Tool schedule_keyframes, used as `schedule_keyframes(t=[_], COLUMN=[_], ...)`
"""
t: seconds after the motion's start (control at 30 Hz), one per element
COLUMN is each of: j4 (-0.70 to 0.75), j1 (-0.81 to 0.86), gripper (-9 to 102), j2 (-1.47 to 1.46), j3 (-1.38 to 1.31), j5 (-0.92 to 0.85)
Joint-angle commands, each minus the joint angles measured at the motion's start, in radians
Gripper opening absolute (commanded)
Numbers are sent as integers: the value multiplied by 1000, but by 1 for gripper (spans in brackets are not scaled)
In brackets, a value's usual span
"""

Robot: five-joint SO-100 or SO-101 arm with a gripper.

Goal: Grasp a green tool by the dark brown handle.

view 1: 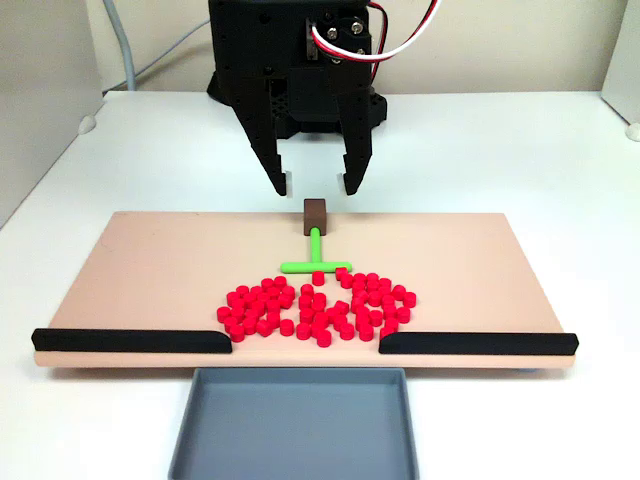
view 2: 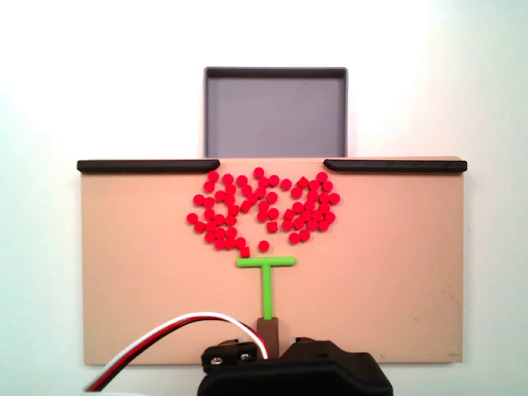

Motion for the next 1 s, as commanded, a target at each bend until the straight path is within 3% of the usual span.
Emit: schedule_keyframes(t=[0.0,0.97], j4=[2,-23], j1=[-12,6], gripper=[19,19], j2=[0,-40], j3=[-20,-5], j5=[15,2])
